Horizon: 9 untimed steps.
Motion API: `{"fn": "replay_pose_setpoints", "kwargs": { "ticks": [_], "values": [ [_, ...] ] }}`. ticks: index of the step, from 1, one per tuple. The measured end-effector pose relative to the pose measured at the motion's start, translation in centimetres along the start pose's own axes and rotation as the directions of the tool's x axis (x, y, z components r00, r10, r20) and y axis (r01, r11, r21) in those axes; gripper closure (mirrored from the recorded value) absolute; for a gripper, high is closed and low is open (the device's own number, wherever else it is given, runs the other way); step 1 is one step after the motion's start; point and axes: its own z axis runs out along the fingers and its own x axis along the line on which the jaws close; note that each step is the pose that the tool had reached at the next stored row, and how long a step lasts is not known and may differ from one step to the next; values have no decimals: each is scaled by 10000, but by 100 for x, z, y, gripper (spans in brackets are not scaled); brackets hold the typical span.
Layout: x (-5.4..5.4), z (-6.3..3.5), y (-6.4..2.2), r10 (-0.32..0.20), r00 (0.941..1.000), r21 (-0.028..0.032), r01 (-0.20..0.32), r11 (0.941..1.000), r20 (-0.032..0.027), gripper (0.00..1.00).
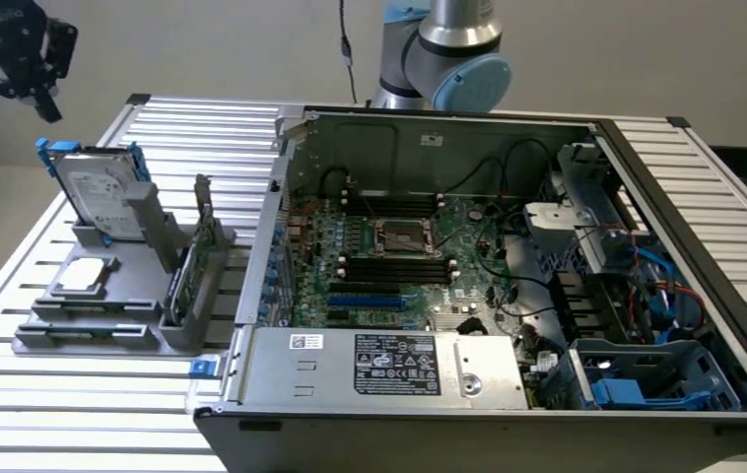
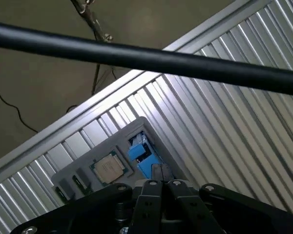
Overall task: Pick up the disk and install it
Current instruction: 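Pick up the disk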
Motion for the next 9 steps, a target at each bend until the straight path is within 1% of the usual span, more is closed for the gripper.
{"fn": "replay_pose_setpoints", "kwargs": {
  "ticks": [2,5,7,9],
  "values": [
    [0,8,0,-371,9993,-5,371,9993,-16,89],
    [0,17,-1,-908,9959,-14,908,9959,-37,89],
    [1,20,-1,-1276,9918,-19,1276,9918,-52,89],
    [1,22,-1,-1632,9866,-23,1632,9866,-65,89]
  ]
}}
